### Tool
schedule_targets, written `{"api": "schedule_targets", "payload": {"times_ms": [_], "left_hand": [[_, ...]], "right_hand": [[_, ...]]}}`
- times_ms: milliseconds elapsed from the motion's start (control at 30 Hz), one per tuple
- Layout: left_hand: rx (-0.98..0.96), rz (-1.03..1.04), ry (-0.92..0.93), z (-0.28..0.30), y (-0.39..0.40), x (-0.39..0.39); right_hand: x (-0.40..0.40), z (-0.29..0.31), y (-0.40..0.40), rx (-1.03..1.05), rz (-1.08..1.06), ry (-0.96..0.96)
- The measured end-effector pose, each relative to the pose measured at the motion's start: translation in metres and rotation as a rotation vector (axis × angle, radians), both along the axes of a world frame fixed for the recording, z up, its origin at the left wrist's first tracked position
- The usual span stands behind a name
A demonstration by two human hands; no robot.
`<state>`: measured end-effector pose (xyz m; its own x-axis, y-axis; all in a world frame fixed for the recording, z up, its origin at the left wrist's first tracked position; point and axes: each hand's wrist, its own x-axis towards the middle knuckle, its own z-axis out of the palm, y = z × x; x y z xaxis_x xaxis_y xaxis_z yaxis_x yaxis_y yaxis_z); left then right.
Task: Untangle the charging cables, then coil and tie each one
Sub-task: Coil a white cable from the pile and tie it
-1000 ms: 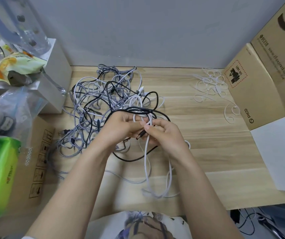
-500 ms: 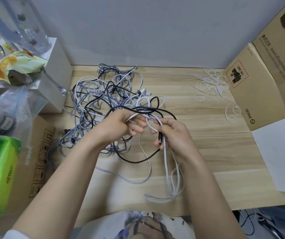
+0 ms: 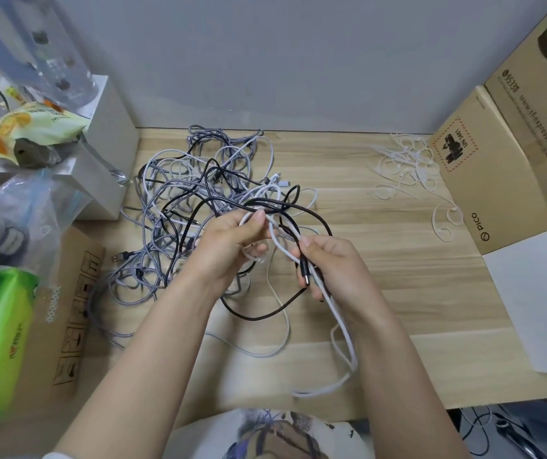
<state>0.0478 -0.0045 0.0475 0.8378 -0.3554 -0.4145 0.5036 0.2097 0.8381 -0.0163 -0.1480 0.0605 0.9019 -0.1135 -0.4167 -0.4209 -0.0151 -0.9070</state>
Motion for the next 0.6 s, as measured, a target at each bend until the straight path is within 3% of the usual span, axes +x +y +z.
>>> {"api": "schedule_targets", "payload": {"times_ms": [267,467,600], "left_hand": [[-0.054,0.249,-0.05,-0.0003,-0.0065,-0.0046],[0.082,0.201,-0.094,0.004,-0.0044,-0.0048],[0.071,0.23,-0.047,0.0027,-0.0044,-0.005]], "right_hand": [[-0.0013,0.0028,-0.0011,0.032,-0.029,-0.029],[-0.0017,0.0014,-0.0029,0.049,-0.215,-0.043],[-0.0009,0.0053,-0.0016,0.099,-0.339,-0.075]]}}
